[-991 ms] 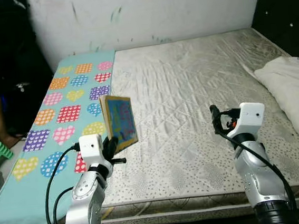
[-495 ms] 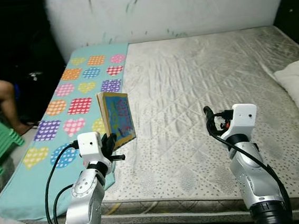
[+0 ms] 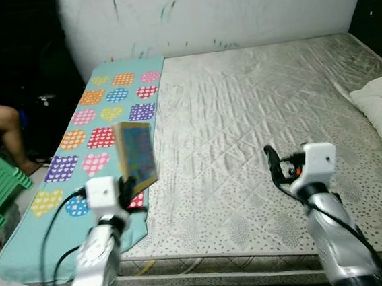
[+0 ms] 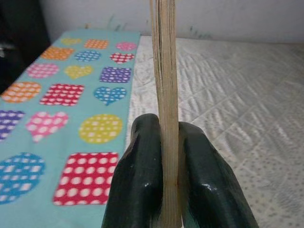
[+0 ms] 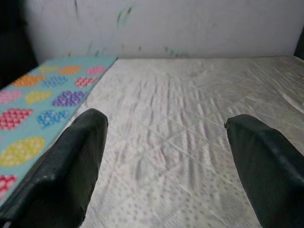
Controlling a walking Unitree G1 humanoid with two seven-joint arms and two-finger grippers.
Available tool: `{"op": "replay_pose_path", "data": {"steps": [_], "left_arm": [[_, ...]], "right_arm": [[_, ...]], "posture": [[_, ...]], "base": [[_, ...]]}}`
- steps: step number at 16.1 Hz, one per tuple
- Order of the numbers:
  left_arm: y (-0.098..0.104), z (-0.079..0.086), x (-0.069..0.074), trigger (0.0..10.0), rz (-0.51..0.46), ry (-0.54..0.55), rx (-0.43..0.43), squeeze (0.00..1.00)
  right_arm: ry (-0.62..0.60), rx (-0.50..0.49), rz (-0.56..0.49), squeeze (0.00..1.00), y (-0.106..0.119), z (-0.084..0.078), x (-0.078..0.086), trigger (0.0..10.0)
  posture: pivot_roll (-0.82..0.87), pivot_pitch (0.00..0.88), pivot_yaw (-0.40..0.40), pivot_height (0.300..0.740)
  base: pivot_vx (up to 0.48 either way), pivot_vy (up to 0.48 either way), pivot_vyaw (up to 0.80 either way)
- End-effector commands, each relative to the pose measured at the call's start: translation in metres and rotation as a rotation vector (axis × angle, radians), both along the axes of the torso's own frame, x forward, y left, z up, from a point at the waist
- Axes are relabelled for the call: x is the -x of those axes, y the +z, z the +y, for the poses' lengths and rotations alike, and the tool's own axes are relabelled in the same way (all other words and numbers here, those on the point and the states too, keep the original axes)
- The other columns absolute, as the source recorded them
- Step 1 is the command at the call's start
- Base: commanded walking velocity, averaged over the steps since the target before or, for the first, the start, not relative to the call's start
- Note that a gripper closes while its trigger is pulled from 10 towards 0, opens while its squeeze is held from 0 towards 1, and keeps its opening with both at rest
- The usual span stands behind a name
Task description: Clean up the room
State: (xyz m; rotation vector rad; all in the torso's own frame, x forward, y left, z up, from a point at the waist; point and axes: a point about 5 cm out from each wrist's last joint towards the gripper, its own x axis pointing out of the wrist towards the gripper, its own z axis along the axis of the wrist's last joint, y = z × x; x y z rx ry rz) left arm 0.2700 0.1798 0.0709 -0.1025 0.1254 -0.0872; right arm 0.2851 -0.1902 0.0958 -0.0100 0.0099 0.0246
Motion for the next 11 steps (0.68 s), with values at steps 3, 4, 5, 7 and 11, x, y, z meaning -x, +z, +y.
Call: {"op": "replay_pose_path", "data": {"steps": [3,4,5,7,11], "left_arm": [[0.010,0.022,0.014,10.0,-0.046,0.045,-0.071,0.00],[0.010,0.024,0.017,10.0,-0.043,0.046,-0.083,0.00],[0.010,0.027,0.020,10.0,-0.040,0.051,-0.102,0.00],[0.014,0.027,0.025,10.0,-0.041,-0.017,-0.169,0.00],[0.019,0.025,0.026,10.0,-0.058,-0.046,-0.230,0.00]], "right_arm": [[0.063,0.109,0.027,0.00,-0.007,-0.019,0.023,10.0],[0.060,0.115,0.038,0.00,-0.008,-0.025,0.027,10.0],[0.060,0.121,0.043,0.00,-0.008,-0.029,0.029,10.0],[0.071,0.126,0.037,0.00,-0.003,-0.031,0.026,10.0],[0.063,0.117,-0.015,0.00,0.006,-0.021,0.016,10.0]], "posture": [[-0.18,0.000,0.061,0.740],[-0.18,0.000,0.054,0.740],[-0.18,0.000,0.048,0.740],[-0.16,0.000,0.039,0.740],[-0.16,0.000,0.057,0.740]], "base": [[0.000,0.000,0.00],[0.000,0.000,0.00],[0.000,0.000,0.00],[0.000,0.000,0.00],[0.000,0.000,0.00]]}}
